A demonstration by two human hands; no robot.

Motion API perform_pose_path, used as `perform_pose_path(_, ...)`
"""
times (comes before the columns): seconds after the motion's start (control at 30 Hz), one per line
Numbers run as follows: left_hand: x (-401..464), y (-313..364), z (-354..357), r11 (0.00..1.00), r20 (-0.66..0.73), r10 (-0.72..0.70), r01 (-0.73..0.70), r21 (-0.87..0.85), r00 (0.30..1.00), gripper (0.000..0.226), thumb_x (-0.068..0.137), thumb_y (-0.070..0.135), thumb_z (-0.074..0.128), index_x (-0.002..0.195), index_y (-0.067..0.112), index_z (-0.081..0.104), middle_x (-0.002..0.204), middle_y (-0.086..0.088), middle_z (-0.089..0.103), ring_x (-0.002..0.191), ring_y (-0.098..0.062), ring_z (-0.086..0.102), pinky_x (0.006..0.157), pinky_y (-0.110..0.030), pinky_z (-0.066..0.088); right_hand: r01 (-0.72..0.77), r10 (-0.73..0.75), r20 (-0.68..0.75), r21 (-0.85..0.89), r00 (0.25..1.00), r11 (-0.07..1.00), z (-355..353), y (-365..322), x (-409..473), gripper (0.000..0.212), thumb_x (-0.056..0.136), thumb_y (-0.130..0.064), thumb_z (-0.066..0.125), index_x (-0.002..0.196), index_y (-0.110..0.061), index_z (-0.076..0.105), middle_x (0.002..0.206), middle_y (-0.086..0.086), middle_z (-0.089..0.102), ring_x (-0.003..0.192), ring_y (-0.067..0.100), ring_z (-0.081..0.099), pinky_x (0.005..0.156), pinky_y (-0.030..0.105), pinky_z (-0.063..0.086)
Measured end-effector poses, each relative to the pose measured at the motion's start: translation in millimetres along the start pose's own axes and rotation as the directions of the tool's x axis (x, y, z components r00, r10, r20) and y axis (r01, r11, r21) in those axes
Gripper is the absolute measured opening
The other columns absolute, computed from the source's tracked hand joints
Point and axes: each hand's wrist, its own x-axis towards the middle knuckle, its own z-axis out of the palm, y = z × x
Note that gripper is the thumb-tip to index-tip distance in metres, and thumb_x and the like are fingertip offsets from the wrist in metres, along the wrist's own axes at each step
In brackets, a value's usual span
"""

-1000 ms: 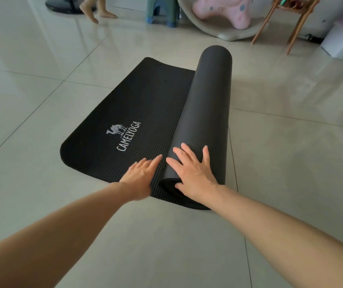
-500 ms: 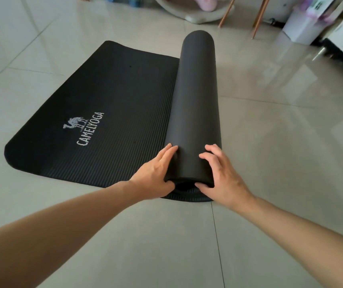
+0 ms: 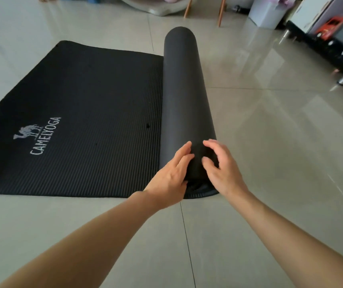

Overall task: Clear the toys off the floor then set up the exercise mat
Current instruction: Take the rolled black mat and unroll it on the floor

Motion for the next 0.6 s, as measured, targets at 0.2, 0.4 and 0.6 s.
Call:
perform_pose_path(0.2,-5,-13,33,0.994,-0.205,-0.108,0.101,-0.044,0.973,0.066,0.071,0.009,0.063,0.129,0.014,0.031,0.154,-0.02,0.009,0.14,-0.035,0.024,0.109,-0.04,0.034,0.078,-0.062,0.153,-0.105,0.986,0.991,-4,32,-4,0.049,0.095,-0.03,0.049,0.142,-0.021,0.036,0.151,-0.006,0.025,0.141,0.011,0.019,0.115,0.027,0.019)
perform_pose_path(0.4,5,-2,45,0.961,-0.041,-0.264,0.259,-0.101,0.964,0.093,0.078,-0.002,0.057,0.135,0.048,0.004,0.156,-0.004,0.009,0.138,-0.031,0.027,0.105,-0.052,0.036,-0.058,0.056,0.11,0.014,0.992,0.998,-38,73,-7,0.042,0.097,-0.01,0.042,0.139,-0.016,0.041,0.146,0.001,0.036,0.133,0.009,0.033,0.104,0.01,0.019)
perform_pose_path(0.6,37,26,60,0.979,0.028,-0.088,0.092,-0.183,0.996,0.08,0.077,-0.007,0.053,0.146,0.021,0.022,0.152,0.013,0.012,0.145,-0.016,0.011,0.116,-0.018,0.015,0.084,-0.116,-0.26,-0.13,0.959,0.988,-49,68,-10,0.037,0.087,-0.006,0.042,0.118,-0.005,0.061,0.122,0.01,0.059,0.116,0.017,0.05,0.101,0.014,0.031)
